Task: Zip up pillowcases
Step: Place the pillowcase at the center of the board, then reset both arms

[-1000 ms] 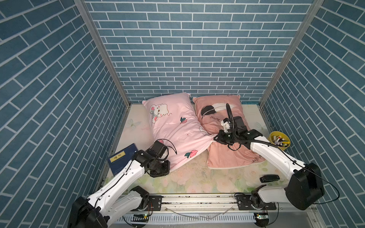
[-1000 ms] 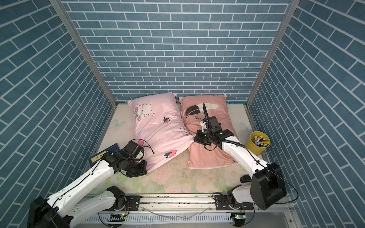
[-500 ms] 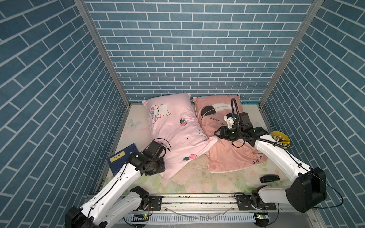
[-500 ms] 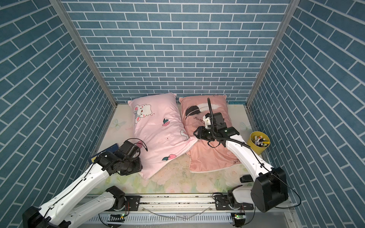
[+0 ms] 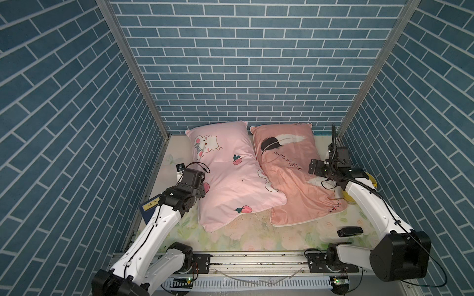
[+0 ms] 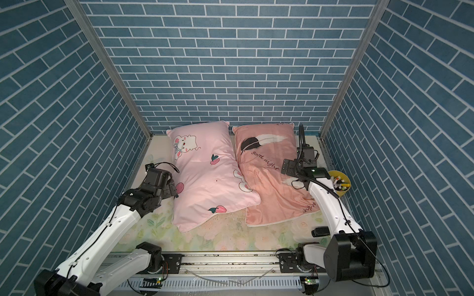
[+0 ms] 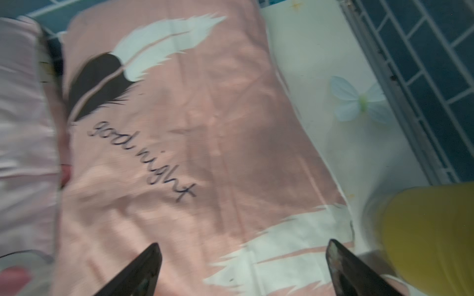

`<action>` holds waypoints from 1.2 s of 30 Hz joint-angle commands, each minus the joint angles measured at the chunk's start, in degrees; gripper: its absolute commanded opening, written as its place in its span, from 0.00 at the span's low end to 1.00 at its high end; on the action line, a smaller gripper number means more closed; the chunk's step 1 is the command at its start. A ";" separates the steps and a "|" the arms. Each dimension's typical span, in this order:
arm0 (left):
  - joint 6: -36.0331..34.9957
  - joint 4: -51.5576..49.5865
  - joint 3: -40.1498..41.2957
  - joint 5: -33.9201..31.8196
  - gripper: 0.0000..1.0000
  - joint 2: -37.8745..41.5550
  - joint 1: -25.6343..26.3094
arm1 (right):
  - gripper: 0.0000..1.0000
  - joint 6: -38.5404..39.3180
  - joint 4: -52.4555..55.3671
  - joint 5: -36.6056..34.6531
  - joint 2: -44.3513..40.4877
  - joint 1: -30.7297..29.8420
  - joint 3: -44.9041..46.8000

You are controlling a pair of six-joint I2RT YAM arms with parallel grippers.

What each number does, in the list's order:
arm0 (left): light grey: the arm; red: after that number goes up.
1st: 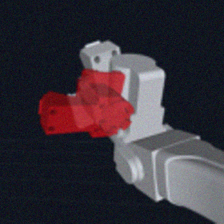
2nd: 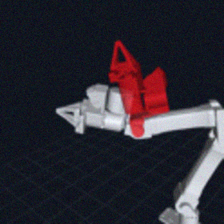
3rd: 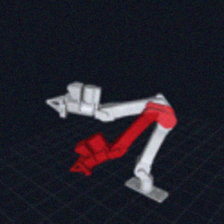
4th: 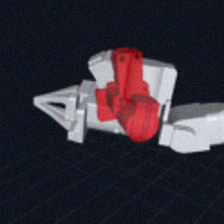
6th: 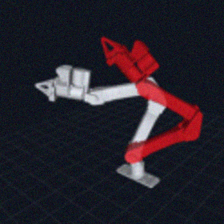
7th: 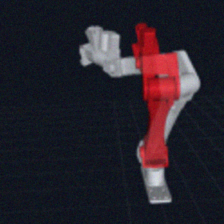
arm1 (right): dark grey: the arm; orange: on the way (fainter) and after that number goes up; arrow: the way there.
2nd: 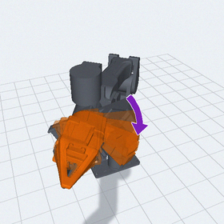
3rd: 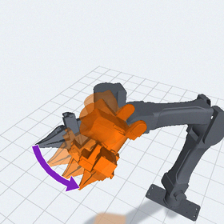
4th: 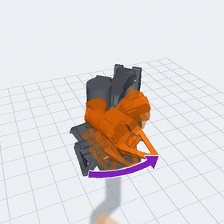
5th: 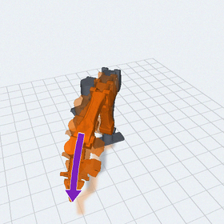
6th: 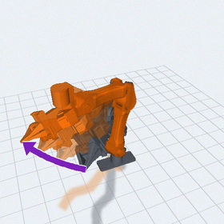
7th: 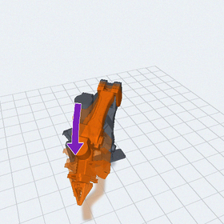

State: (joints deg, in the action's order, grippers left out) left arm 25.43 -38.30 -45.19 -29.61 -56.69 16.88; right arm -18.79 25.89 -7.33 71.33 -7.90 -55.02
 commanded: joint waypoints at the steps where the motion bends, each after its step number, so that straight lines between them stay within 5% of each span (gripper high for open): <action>1: -8.07 15.81 3.04 -8.26 1.00 -2.60 -3.09 | 0.99 5.64 -13.13 -10.60 -2.20 2.04 9.77; 8: -17.53 43.22 11.58 -1.23 0.99 -10.50 -5.72 | 0.99 10.69 -35.29 -13.73 1.55 4.12 22.57; 15: -22.40 59.10 14.40 1.31 1.00 -17.93 -6.81 | 0.99 11.05 -55.88 -13.76 4.06 4.21 31.19; 31: -28.59 70.42 16.45 4.92 1.00 -25.37 -7.70 | 0.99 16.74 -77.75 -14.20 13.56 4.28 34.37; 36: -29.26 71.24 16.28 7.23 1.00 -25.98 -8.80 | 0.99 15.36 -75.84 -12.08 13.47 5.59 33.85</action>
State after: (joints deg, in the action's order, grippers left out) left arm -2.46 31.09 -29.32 -25.10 -81.89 8.56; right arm -5.52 -47.33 -19.97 84.33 -3.16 -21.39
